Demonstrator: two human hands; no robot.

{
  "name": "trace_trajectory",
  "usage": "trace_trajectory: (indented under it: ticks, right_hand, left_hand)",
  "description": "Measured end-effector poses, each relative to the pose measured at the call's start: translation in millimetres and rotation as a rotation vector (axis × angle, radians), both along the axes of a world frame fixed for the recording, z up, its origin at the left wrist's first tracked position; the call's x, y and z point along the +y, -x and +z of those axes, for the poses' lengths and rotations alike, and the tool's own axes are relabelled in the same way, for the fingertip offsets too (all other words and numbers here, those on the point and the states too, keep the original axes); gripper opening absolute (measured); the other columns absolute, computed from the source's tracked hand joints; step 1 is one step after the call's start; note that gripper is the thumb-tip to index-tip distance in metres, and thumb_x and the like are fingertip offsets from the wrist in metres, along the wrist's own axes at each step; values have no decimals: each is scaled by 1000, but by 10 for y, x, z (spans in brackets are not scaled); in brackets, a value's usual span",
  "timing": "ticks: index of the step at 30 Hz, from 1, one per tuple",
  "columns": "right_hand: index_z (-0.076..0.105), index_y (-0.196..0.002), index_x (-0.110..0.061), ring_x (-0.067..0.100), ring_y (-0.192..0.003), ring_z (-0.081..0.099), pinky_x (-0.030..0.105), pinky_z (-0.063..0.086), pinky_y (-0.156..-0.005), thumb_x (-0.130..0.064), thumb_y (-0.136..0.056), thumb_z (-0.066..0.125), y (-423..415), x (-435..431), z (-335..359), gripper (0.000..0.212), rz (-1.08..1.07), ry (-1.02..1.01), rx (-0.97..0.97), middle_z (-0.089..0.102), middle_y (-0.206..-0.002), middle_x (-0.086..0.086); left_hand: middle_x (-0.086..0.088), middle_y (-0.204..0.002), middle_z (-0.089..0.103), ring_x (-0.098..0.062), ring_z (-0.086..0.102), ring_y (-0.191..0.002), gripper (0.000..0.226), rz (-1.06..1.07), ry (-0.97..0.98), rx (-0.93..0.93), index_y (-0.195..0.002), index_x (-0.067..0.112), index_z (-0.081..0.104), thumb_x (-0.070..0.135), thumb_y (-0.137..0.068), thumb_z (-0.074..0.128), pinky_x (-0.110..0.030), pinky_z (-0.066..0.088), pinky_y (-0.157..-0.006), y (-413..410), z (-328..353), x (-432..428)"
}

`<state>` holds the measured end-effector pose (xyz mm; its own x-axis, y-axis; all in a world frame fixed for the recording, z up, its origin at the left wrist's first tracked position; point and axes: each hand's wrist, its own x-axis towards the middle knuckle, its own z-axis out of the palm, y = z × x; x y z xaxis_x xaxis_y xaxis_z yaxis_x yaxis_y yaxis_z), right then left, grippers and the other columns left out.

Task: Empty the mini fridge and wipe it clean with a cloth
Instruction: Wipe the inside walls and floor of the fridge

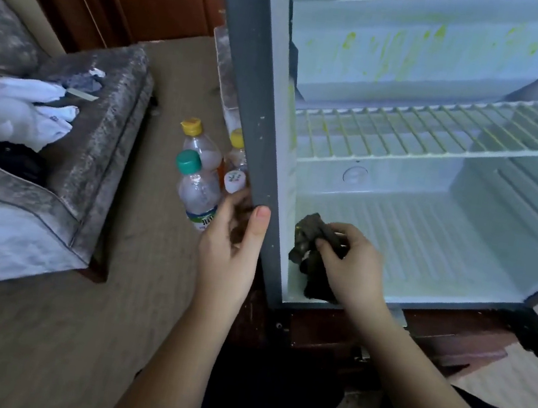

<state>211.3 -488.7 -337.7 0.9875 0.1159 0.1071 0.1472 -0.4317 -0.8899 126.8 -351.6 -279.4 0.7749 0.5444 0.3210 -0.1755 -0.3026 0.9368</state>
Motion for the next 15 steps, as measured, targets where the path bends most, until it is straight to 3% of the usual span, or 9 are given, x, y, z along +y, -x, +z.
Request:
trace_trajectory:
  ticks: [3, 6, 10, 15]
  right_hand:
    - [57, -92, -20, 21, -71, 61, 30, 47, -56, -33, -91, 63, -149, -64, 12, 14, -59, 204, -48, 63, -78, -2]
    - [57, -88, -19, 18, -73, 57, 30, 38, -57, -33, -90, 64, -331, -103, 110, 16, -145, 132, -115, 60, -82, -6]
    - [60, -80, -14, 21, -87, 52, 23, 26, -61, -26, -85, 70, -406, -174, 77, 16, -262, 132, -378, 60, -88, 0]
    - [58, -86, -15, 9, -69, 57, 22, 41, -60, -28, -90, 65, -426, -286, 226, 16, -215, -75, -285, 59, -74, -11]
  left_hand:
    - [34, -101, 65, 11, 60, -96, 44, 9, -69, -6, -113, 33, 58, 60, -81, 46, -9, 46, -81, 3, 4, 3]
    - [42, -96, 61, 18, 57, -94, 32, 20, -122, -15, -108, 39, 54, 56, -83, 44, -2, 40, -76, -7, 22, -6]
    - [44, -97, 60, 20, 55, -94, 32, 8, -139, -5, -111, 42, 51, 56, -83, 43, -1, 39, -78, -21, 6, 3]
    - [15, -83, 56, 8, 53, -78, 29, 20, -162, 11, -107, 48, 52, 62, -82, 43, -9, 42, -74, -33, -49, 60]
